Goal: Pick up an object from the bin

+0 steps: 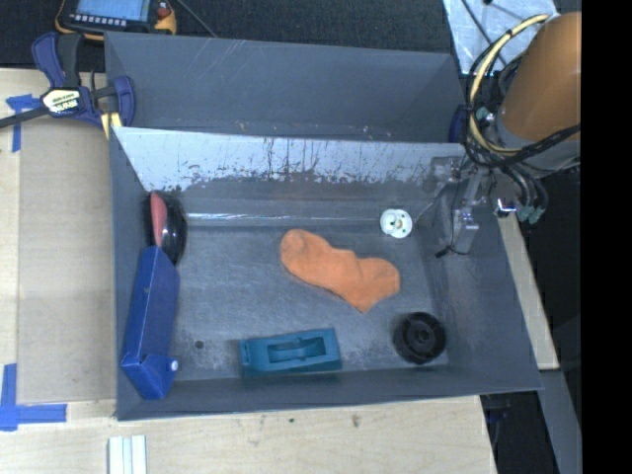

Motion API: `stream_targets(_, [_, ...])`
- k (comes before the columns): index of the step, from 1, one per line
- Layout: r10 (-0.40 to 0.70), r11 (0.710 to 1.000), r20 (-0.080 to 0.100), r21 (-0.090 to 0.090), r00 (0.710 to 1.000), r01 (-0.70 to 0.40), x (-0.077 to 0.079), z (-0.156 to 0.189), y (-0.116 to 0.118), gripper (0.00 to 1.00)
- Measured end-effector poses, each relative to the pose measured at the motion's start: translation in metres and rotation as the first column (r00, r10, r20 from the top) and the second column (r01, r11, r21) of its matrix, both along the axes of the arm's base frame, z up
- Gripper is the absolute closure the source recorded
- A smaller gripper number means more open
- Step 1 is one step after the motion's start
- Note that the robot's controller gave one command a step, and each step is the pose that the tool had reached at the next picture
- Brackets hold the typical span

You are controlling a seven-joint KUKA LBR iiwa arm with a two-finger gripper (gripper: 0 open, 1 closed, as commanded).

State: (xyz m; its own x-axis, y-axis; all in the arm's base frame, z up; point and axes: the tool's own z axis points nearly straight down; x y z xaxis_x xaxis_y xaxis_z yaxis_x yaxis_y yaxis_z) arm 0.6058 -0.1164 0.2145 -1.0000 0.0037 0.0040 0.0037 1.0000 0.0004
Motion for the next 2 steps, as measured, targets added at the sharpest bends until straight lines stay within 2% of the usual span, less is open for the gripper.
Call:
stream_targets(1, [0.002,1.0,0.008,-0.001,1.0,-0.002,0.001,0.005,0.001,0.0])
stream_targets(2, [0.028,1.0,0.014,-0.003,1.0,-0.028,-0.012,-0.044,0.015,0.0])
